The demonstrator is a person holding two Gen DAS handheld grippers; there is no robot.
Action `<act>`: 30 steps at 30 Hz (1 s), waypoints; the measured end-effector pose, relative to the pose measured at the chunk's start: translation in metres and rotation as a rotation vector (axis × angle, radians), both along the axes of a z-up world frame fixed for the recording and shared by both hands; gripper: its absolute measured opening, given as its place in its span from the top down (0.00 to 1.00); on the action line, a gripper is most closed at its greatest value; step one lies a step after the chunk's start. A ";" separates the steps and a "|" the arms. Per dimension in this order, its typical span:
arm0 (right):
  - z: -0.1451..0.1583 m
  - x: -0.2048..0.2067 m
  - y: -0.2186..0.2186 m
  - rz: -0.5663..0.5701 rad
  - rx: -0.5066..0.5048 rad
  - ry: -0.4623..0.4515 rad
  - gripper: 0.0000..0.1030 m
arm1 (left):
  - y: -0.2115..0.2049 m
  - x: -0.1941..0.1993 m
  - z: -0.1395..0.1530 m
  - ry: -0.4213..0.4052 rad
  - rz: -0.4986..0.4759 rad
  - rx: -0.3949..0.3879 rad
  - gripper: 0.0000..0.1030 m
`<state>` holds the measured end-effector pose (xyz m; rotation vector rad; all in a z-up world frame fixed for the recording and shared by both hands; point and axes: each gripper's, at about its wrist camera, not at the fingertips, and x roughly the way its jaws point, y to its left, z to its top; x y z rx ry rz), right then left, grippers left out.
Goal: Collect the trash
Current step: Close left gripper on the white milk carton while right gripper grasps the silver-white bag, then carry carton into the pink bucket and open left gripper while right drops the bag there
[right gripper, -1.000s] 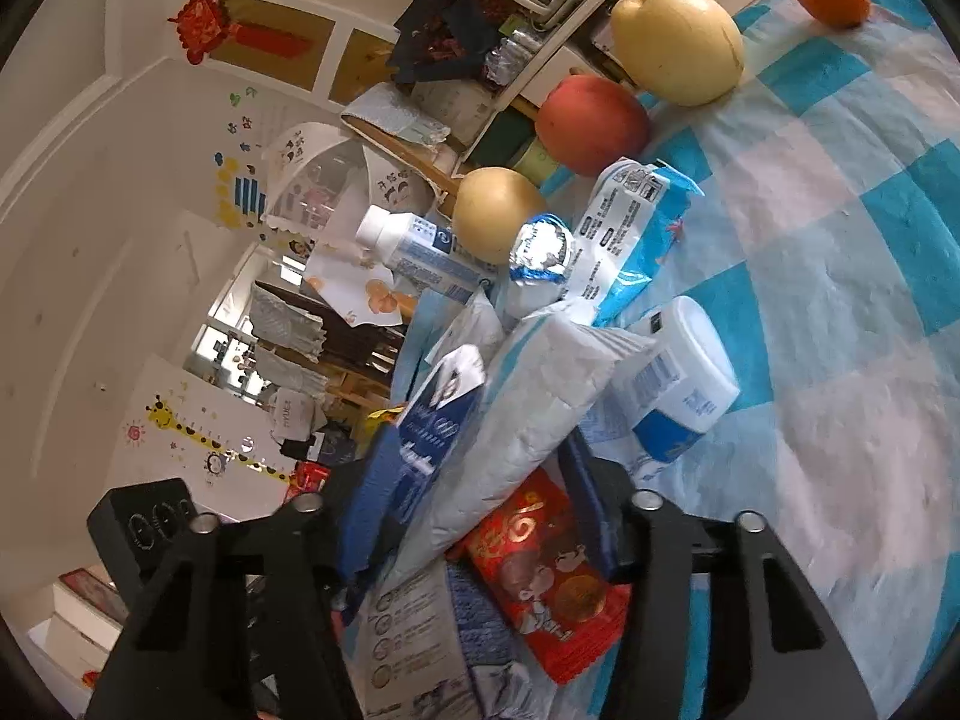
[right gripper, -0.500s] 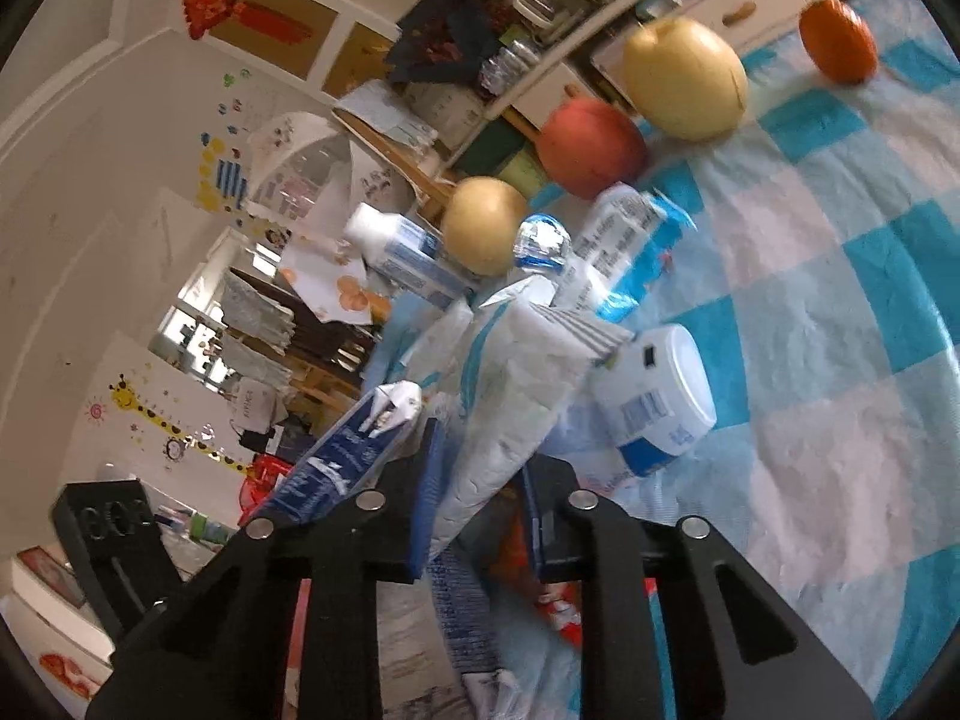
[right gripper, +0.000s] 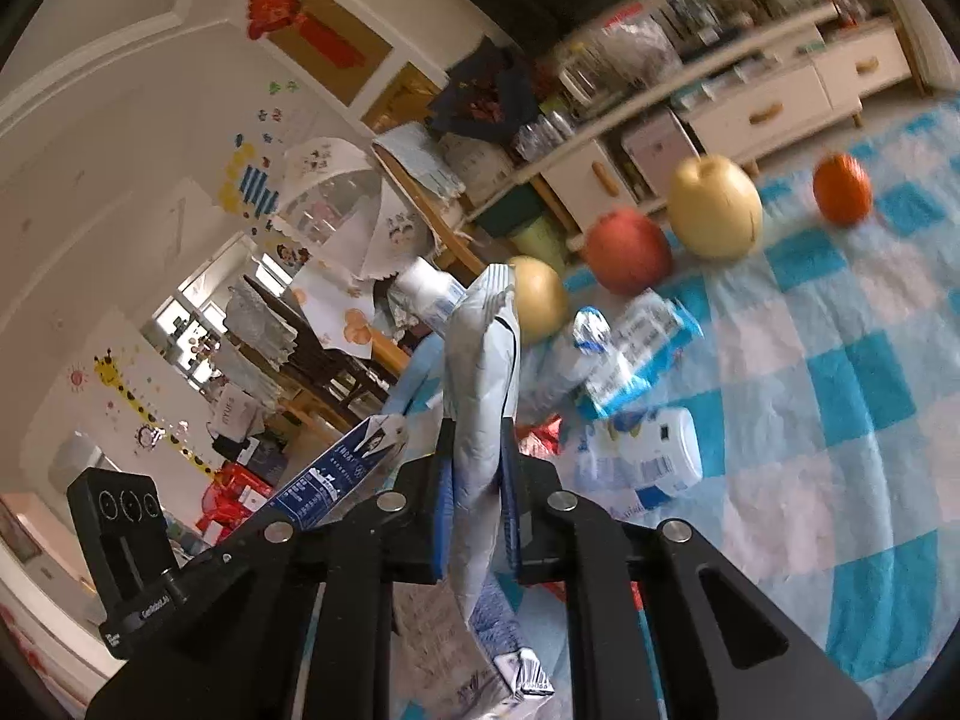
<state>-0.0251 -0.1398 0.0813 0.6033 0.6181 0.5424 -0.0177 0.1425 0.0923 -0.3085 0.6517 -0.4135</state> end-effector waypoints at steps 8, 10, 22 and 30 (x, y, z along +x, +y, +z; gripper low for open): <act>0.038 -0.021 0.012 0.022 -0.018 -0.098 0.86 | 0.032 -0.021 0.014 -0.060 0.048 -0.006 0.46; 0.048 -0.028 0.019 0.035 -0.016 -0.125 0.86 | 0.043 -0.026 0.017 -0.072 0.078 -0.001 0.46; 0.074 -0.070 0.159 0.288 -0.013 -0.159 0.86 | 0.137 -0.065 0.033 -0.113 0.396 0.107 0.46; 0.055 -0.073 0.273 0.416 -0.008 -0.084 0.86 | 0.217 -0.081 0.024 -0.028 0.620 0.076 0.46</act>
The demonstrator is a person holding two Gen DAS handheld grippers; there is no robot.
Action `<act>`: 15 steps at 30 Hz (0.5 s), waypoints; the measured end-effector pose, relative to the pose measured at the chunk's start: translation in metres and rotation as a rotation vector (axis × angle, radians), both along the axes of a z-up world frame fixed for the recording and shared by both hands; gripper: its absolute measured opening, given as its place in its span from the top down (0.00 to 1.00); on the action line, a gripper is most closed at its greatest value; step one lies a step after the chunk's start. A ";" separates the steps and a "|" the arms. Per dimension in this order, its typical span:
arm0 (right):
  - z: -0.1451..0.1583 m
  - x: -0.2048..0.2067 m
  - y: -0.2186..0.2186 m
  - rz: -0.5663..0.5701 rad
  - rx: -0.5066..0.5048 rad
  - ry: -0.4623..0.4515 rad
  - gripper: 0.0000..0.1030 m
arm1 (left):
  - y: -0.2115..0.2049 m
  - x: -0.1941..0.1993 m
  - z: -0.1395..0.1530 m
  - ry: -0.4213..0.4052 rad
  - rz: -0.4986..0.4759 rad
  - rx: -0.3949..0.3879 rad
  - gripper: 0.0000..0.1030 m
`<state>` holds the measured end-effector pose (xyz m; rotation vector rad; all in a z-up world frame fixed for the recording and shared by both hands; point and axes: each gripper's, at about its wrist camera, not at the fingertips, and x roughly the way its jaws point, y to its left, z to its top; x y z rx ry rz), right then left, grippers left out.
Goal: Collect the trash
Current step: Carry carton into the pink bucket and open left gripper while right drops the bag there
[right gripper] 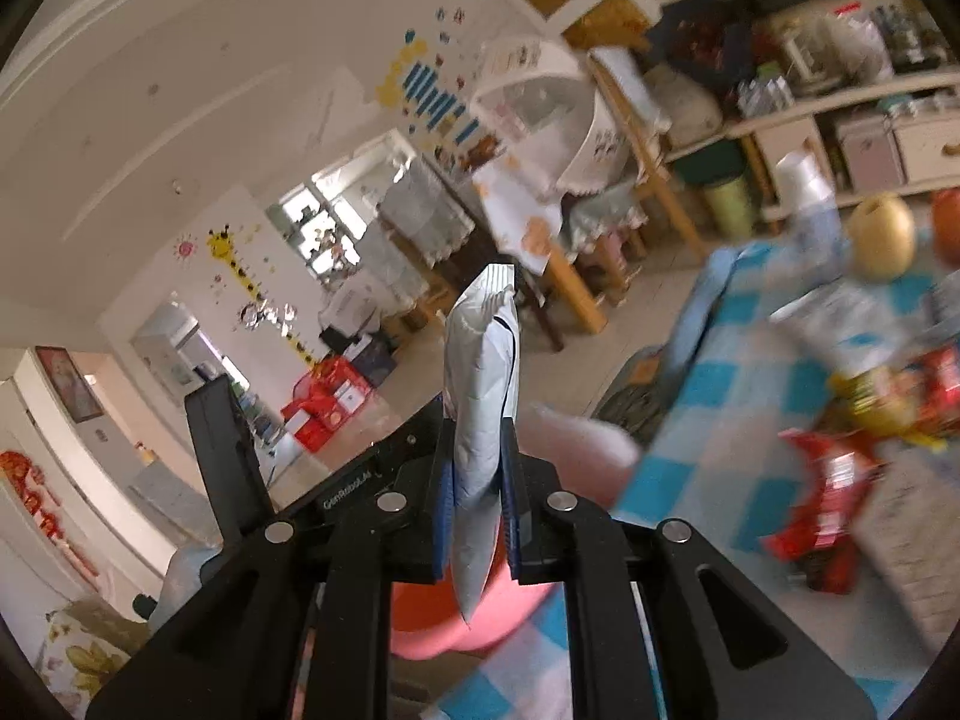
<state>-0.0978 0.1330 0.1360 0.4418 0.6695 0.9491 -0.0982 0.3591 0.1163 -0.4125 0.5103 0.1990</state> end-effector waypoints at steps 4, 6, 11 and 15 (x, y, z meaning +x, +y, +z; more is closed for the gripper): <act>-0.014 -0.001 0.050 0.048 -0.058 0.027 0.84 | 0.031 -0.006 -0.008 0.048 0.121 -0.026 0.46; -0.026 -0.002 0.070 0.053 -0.123 0.048 0.82 | 0.041 -0.007 -0.010 0.060 0.175 -0.034 0.46; -0.045 -0.010 0.070 0.010 -0.200 0.053 0.29 | 0.054 -0.010 -0.016 0.093 0.256 -0.018 0.25; -0.046 -0.017 0.050 -0.072 -0.290 -0.009 0.14 | 0.038 -0.012 -0.010 0.084 0.262 0.056 0.16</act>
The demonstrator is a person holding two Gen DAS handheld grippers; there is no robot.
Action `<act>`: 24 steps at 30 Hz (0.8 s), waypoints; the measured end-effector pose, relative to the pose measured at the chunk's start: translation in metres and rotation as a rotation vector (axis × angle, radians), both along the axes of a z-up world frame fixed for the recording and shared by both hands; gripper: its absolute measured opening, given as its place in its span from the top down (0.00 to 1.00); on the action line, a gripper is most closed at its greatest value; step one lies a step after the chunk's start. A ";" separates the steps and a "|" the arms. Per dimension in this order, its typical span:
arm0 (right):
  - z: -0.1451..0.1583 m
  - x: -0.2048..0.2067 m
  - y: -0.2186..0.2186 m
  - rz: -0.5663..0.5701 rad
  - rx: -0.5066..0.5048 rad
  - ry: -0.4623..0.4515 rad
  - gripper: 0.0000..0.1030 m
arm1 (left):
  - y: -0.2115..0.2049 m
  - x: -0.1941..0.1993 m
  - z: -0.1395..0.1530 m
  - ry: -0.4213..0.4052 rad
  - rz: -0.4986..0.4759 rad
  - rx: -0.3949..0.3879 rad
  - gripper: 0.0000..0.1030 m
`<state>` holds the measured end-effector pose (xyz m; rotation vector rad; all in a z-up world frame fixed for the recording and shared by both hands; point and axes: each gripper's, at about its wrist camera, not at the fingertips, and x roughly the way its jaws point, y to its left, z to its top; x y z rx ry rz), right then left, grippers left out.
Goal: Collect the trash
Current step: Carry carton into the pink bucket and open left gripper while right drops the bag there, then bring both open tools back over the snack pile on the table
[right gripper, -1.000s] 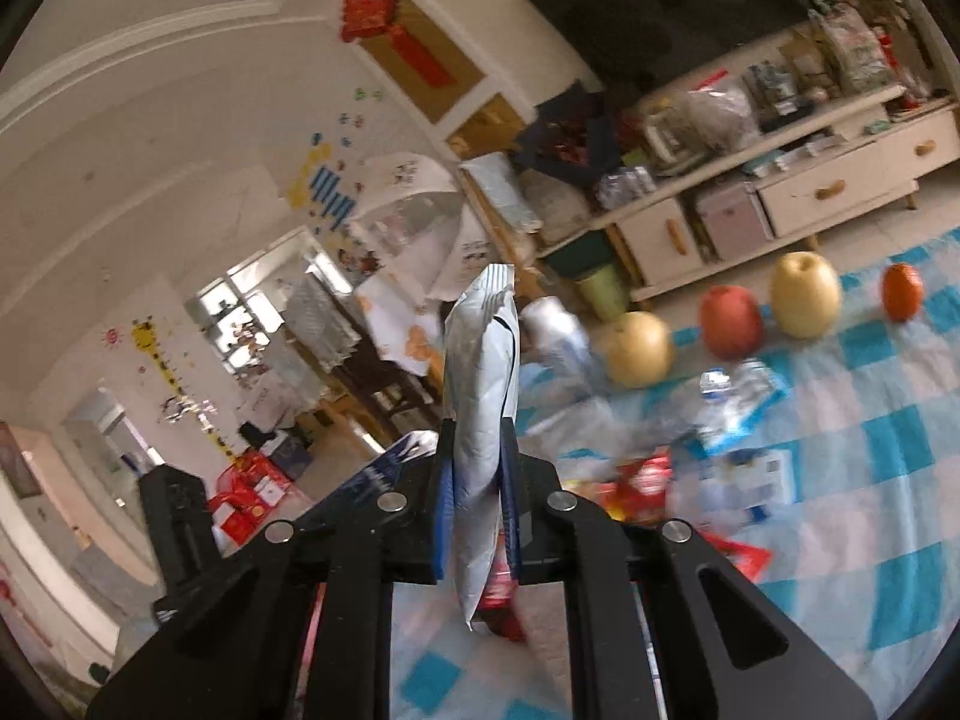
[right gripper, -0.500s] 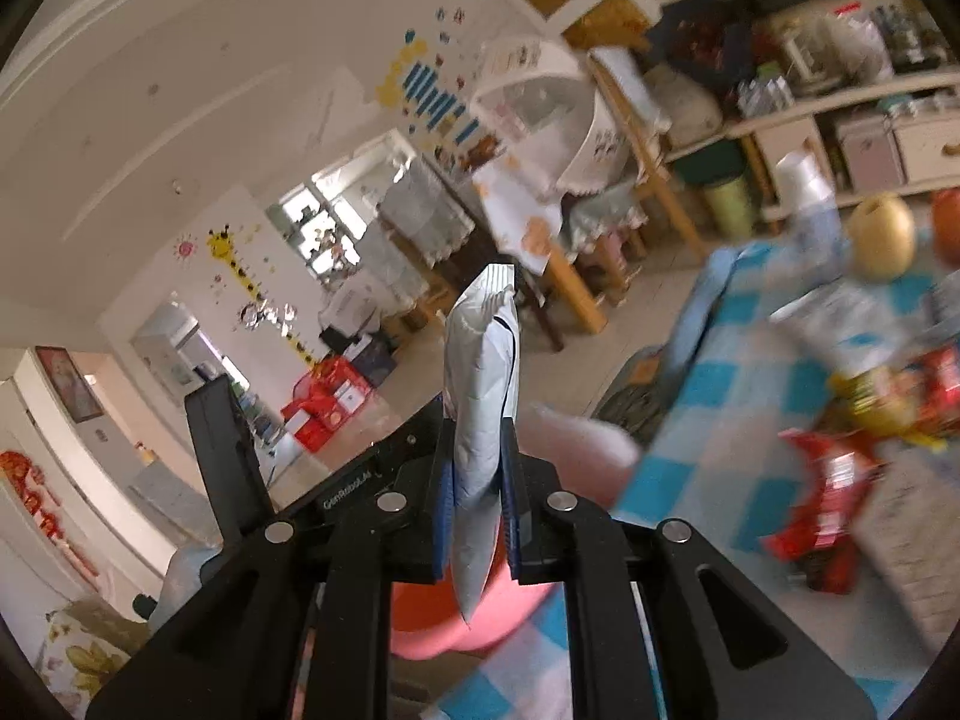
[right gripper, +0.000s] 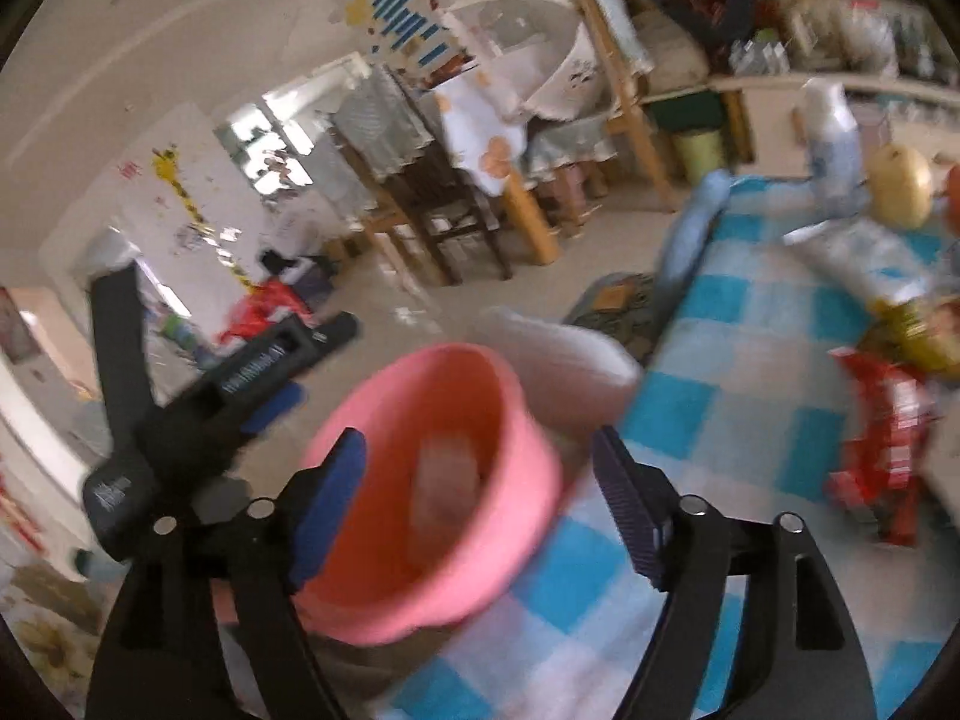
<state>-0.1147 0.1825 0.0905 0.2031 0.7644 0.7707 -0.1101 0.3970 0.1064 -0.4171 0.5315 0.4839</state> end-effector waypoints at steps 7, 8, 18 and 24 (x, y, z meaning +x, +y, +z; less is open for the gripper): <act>-0.001 -0.005 -0.042 -0.089 -0.087 -0.035 0.10 | -0.047 0.015 0.010 0.039 -0.082 0.165 0.15; -0.002 -0.005 -0.048 -0.098 -0.094 -0.036 0.09 | -0.052 0.017 0.011 0.041 -0.086 0.181 0.15; 0.004 -0.012 -0.098 -0.175 -0.180 -0.062 0.09 | -0.104 0.031 0.020 0.058 -0.155 0.321 0.08; 0.004 -0.018 -0.115 -0.201 -0.196 -0.087 0.08 | -0.127 0.038 0.021 0.052 -0.184 0.345 0.07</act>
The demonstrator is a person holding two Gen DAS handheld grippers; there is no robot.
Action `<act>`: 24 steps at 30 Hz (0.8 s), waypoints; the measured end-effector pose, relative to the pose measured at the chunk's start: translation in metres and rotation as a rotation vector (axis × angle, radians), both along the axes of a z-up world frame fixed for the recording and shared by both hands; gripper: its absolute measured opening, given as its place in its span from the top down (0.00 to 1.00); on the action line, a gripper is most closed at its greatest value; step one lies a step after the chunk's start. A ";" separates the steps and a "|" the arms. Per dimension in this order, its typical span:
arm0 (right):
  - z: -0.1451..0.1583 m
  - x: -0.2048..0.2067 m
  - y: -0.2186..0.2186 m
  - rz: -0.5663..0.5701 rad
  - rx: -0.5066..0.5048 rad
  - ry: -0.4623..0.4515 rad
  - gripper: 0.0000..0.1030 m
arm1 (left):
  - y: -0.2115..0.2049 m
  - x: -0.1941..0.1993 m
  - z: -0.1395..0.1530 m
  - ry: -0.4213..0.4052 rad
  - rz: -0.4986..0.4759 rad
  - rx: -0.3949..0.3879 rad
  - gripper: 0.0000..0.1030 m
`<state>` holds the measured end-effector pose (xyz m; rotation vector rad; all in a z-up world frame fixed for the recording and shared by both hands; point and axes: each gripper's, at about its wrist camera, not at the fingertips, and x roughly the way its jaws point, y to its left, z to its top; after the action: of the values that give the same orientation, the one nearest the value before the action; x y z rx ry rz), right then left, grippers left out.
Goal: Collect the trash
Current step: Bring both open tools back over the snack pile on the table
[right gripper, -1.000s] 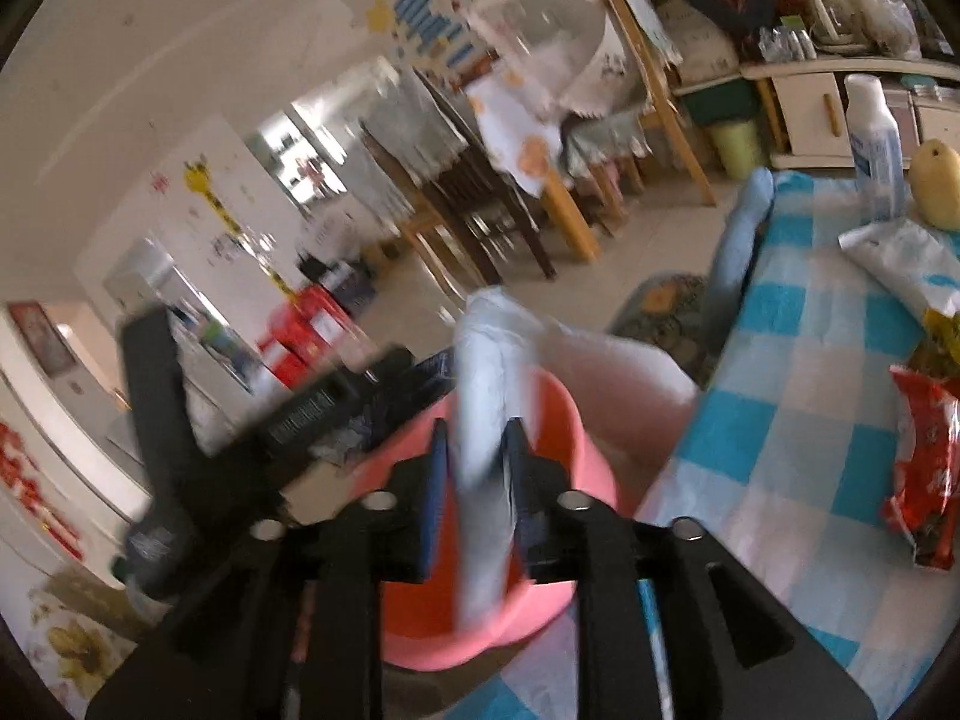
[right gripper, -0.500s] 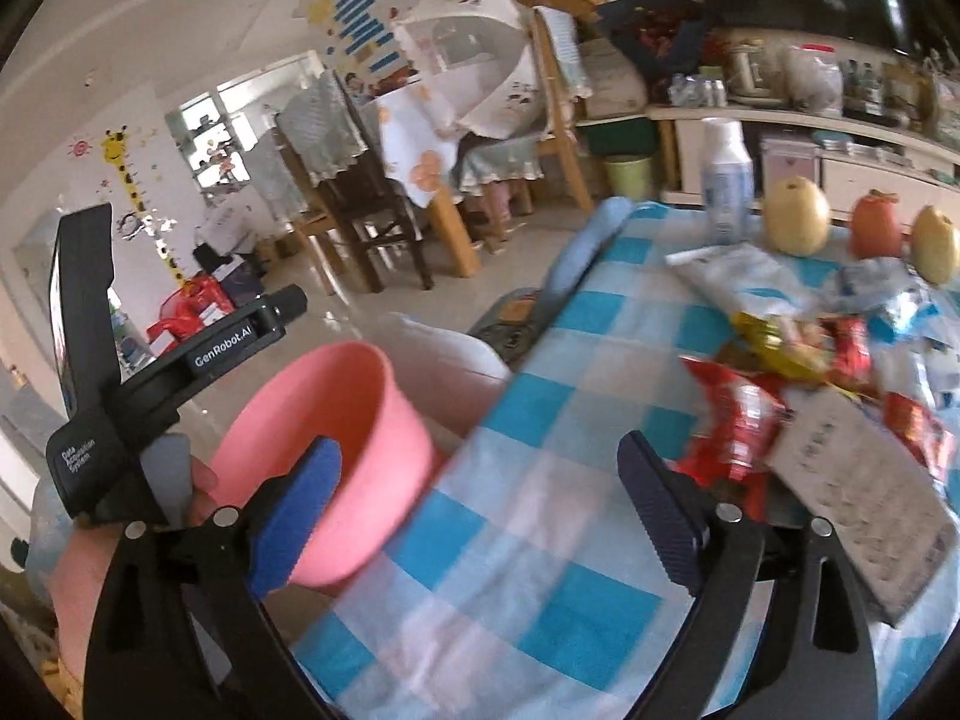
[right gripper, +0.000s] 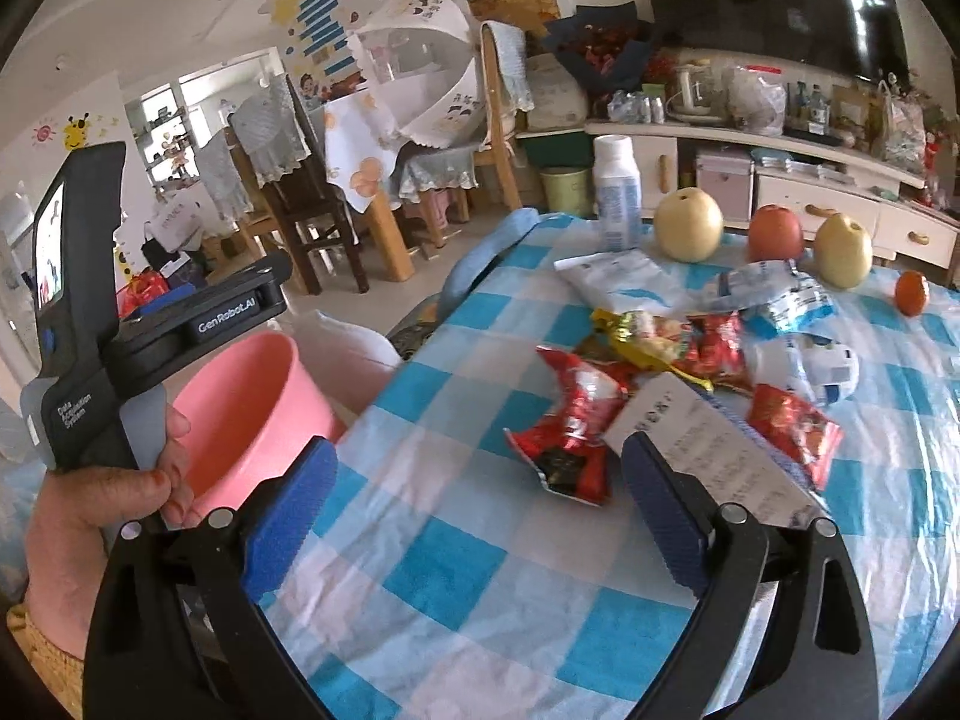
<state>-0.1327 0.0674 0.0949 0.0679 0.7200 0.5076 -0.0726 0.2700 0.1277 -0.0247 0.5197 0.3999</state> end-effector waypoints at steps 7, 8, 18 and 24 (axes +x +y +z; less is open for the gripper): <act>0.000 0.001 -0.017 -0.017 -0.011 -0.019 0.08 | -0.022 0.009 0.000 -0.002 -0.027 0.010 0.07; 0.000 0.001 -0.018 -0.018 -0.012 -0.021 0.08 | -0.025 0.010 -0.001 0.000 -0.032 0.011 0.07; -0.005 0.006 -0.047 -0.061 -0.019 -0.015 0.08 | -0.058 0.022 -0.006 0.020 -0.071 0.044 0.07; -0.007 0.009 -0.065 -0.086 -0.016 -0.002 0.08 | -0.073 0.028 -0.009 0.032 -0.095 0.051 0.07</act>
<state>-0.1233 0.0028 0.0878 0.0835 0.7162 0.4198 -0.0443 0.1975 0.1188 0.0553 0.5396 0.3214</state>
